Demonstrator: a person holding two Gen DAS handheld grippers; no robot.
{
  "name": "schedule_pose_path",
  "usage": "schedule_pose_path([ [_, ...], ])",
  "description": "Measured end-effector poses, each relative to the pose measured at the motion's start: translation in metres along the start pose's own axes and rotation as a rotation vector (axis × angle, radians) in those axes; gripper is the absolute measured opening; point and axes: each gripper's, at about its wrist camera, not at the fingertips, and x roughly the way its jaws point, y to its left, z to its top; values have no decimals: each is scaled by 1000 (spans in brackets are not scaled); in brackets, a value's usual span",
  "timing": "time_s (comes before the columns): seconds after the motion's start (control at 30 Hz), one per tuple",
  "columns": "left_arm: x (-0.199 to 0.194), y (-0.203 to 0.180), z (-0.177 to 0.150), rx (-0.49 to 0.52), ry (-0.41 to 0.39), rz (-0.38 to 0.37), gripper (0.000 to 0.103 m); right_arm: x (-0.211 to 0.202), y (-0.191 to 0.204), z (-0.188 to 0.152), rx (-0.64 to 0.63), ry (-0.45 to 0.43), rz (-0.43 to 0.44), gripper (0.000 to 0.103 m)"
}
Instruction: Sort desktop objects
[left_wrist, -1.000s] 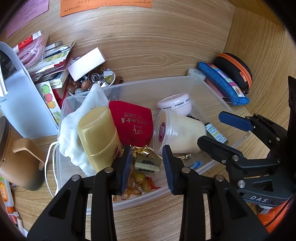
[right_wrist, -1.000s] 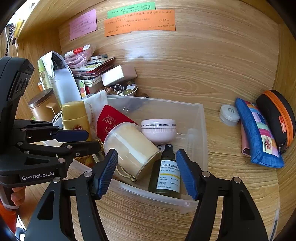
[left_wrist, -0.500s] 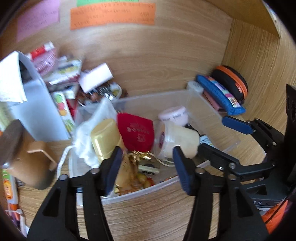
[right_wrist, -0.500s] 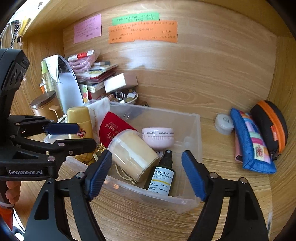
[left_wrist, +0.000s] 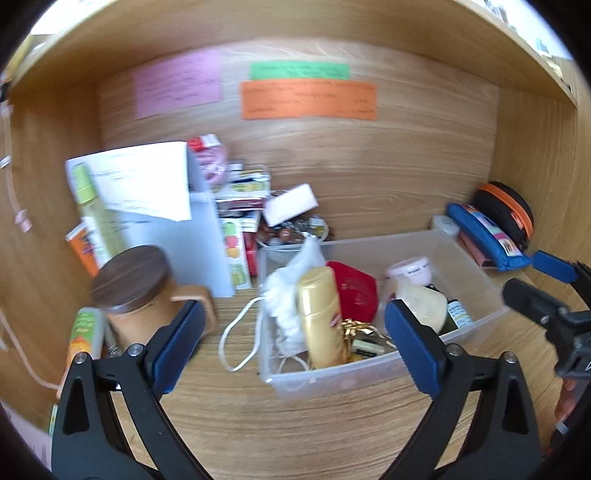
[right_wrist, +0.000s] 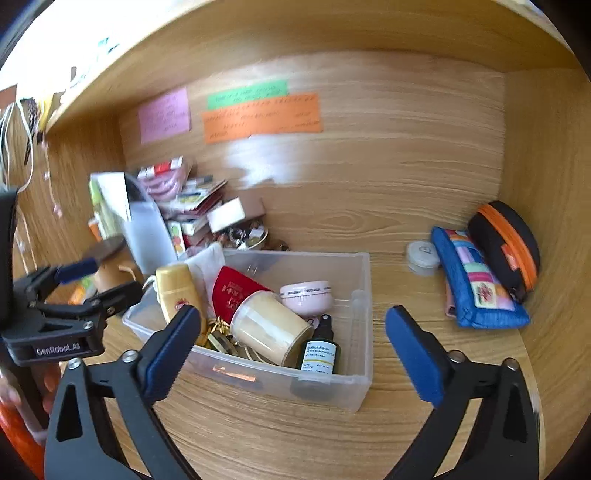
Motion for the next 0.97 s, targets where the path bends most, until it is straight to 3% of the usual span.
schedule_pose_path([
  [0.13,-19,3,-9,-15,-29,33,102,-15,3,-5,36,-33,-19,102],
  [0.5,-57,0,-34,-22,-60,0,103,-43,21,-29,14,-34,-38,103],
  [0.97,-60,-11,-45,3,-70,-42,103,-47,22,-41,-3,-15,-62,103],
])
